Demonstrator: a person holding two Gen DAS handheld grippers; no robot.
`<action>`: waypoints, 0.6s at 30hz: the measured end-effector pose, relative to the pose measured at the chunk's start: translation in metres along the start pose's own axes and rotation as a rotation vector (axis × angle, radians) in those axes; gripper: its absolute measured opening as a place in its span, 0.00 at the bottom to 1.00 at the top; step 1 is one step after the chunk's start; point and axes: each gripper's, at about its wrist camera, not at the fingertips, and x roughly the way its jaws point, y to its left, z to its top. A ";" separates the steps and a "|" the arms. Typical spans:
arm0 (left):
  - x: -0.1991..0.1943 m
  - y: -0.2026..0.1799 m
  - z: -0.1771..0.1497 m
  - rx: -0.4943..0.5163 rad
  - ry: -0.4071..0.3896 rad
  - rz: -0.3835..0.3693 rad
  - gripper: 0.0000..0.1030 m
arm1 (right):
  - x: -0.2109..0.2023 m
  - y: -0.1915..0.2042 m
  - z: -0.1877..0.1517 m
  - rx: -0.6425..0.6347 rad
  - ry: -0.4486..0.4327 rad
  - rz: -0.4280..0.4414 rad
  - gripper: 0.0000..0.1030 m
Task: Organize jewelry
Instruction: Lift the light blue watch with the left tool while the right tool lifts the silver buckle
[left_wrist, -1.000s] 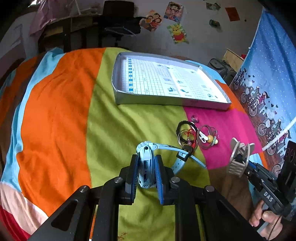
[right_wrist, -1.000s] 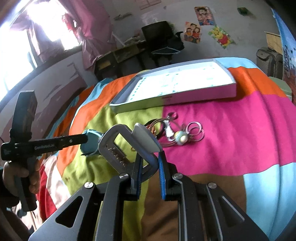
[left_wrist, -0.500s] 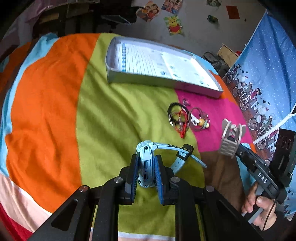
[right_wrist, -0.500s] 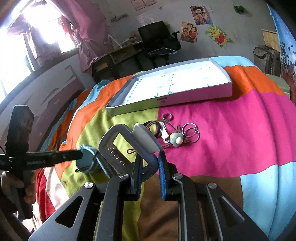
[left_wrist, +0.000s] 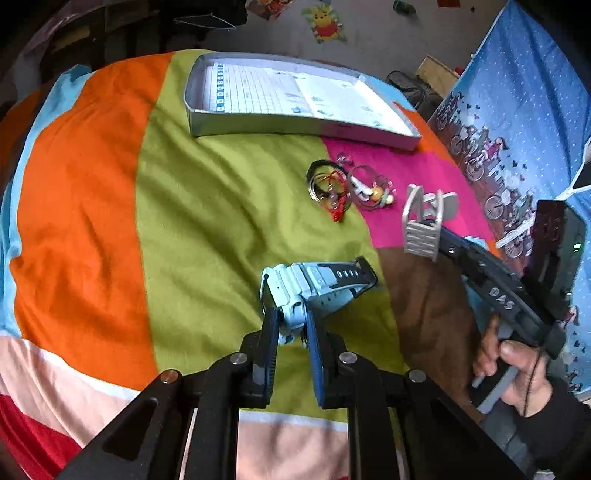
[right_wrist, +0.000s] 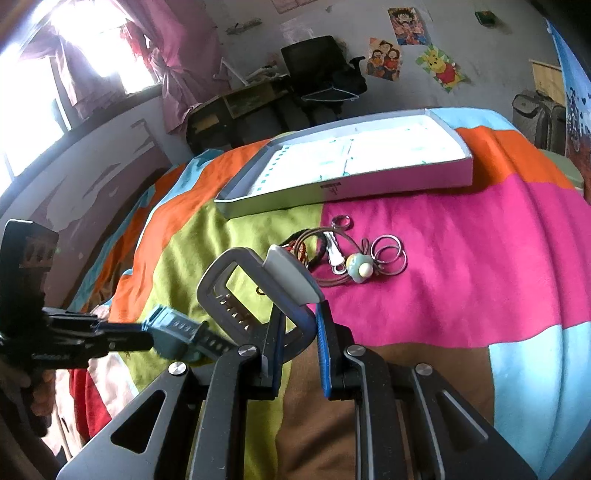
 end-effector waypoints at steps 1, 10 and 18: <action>-0.002 0.001 0.000 -0.010 -0.008 -0.004 0.14 | -0.001 0.000 0.001 -0.001 -0.003 -0.001 0.14; -0.003 0.006 -0.006 -0.055 0.039 0.006 0.13 | -0.005 -0.001 0.003 0.001 -0.017 0.001 0.14; -0.022 -0.004 0.000 -0.030 -0.050 -0.019 0.01 | -0.007 -0.002 0.005 -0.004 -0.030 -0.005 0.14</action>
